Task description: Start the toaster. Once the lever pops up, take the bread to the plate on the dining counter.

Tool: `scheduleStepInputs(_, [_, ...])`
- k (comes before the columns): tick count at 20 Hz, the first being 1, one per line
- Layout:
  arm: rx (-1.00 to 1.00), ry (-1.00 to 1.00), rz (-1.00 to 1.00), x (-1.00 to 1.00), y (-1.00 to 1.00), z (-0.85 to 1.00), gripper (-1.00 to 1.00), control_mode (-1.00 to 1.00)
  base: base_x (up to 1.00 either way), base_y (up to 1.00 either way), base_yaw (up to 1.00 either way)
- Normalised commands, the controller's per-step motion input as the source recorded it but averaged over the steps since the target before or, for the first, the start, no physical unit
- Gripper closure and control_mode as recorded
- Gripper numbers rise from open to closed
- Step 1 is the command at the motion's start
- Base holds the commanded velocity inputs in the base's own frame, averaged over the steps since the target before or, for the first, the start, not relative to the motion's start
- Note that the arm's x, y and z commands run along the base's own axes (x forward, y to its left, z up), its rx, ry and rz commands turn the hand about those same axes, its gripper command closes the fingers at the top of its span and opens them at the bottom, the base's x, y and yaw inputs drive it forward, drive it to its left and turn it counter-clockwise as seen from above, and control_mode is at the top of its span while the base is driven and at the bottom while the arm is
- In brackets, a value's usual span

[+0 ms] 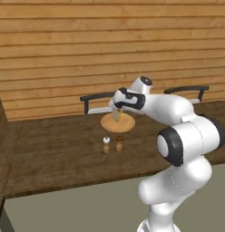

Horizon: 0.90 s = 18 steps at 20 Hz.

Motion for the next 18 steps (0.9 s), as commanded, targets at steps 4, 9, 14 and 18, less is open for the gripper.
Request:
scheduleStepInputs(4, [0.00, 0.00, 0.00, 0.41, 0.00, -0.30, 1.00, -1.00, 0.00, 0.00, 0.00])
scheduleStepInputs(9, [0.00, 0.02, 0.00, 0.18, 0.00, -0.36, 1.00, -1.00, 0.00, 0.00, 0.00])
scheduleStepInputs(14, [0.00, 0.03, 0.00, 0.19, 0.00, -0.34, 1.00, -1.00, 0.00, 0.00, 0.00])
scheduleStepInputs(18, [0.00, 0.01, 0.00, 0.32, 0.00, -0.21, 1.00, -1.00, 0.00, 0.00, 0.00])
